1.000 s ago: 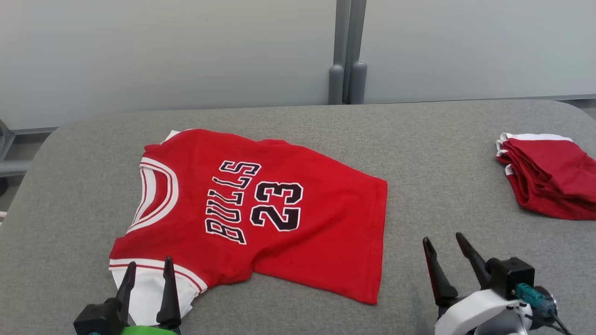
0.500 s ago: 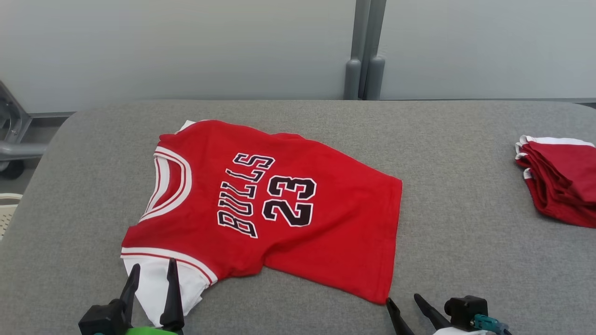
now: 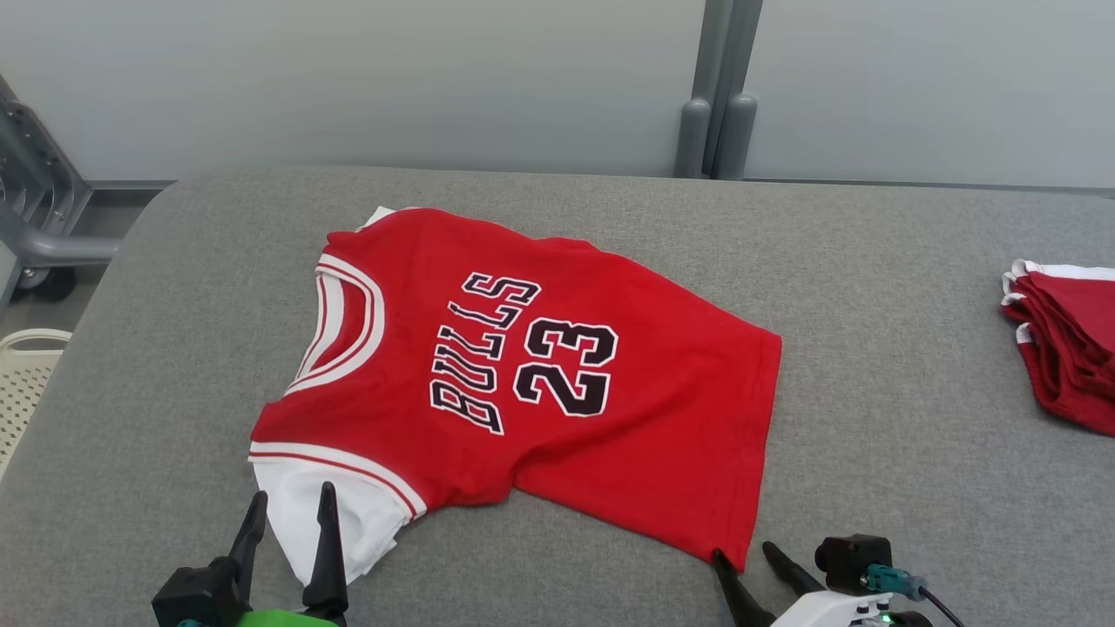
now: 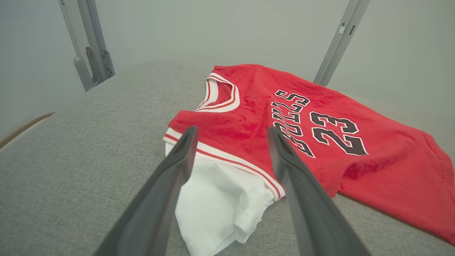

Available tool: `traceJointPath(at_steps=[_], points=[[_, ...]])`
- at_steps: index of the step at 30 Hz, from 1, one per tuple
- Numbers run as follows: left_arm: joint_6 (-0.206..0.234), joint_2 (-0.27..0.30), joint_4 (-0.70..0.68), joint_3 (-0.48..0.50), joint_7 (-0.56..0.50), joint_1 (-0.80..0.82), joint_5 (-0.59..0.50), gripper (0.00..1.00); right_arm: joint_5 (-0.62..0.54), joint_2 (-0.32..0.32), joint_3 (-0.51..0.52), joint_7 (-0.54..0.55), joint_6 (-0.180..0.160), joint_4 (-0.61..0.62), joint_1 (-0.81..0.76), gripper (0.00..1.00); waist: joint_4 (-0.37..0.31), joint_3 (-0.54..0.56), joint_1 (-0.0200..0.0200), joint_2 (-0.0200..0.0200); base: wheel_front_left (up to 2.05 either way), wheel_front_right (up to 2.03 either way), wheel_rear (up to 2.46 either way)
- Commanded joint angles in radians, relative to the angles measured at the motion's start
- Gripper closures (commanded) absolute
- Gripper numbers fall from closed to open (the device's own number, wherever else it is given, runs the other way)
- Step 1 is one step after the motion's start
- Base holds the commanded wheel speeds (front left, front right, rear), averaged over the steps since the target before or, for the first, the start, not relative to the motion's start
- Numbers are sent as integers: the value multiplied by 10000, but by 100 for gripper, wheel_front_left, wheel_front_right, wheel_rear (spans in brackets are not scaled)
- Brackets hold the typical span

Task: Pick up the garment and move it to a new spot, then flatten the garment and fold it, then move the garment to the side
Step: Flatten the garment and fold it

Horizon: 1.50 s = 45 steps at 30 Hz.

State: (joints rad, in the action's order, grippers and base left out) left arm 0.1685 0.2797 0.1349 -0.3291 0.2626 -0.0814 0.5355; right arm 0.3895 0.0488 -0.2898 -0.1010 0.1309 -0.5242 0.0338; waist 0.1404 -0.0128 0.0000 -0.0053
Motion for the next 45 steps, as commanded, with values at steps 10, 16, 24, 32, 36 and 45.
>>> traceJointPath(at_steps=[10, 16, 24, 32, 36, 45], points=[[87, 88, -44, -20, 34, 185, -89, 0, 582, 29, -550, -165, -2, -749, 589, 68, 21, -169, 0, 53, 0, 0, 0], [79, 125, -2, -34, 25, 205, -23, 0, 753, 32, -588, -528, -2, -1026, 967, 100, -18, -174, 0, 53, 0, 0, 0], [44, -14, 160, -54, -37, 26, 232, 0, 384, 43, 641, -995, -2, -1132, 1378, 100, -242, -157, 0, 53, 0, 0, 0], [-166, -156, 410, -200, -118, 24, 423, 0, -1392, 44, 3278, -669, -4, -662, 1611, 100, -446, -240, 0, 53, 0, 0, 0], [-288, -138, 573, -306, -220, 34, 475, 0, -1808, 41, 3924, -433, -4, -340, 1607, 100, -464, -297, 0, 53, 0, 0, 0], [-1216, 78, 752, -884, -949, -360, 927, 0, -2041, 44, 4583, -81, -4, 422, 1473, 100, -398, -432, 0, 53, 0, 0, 0]])
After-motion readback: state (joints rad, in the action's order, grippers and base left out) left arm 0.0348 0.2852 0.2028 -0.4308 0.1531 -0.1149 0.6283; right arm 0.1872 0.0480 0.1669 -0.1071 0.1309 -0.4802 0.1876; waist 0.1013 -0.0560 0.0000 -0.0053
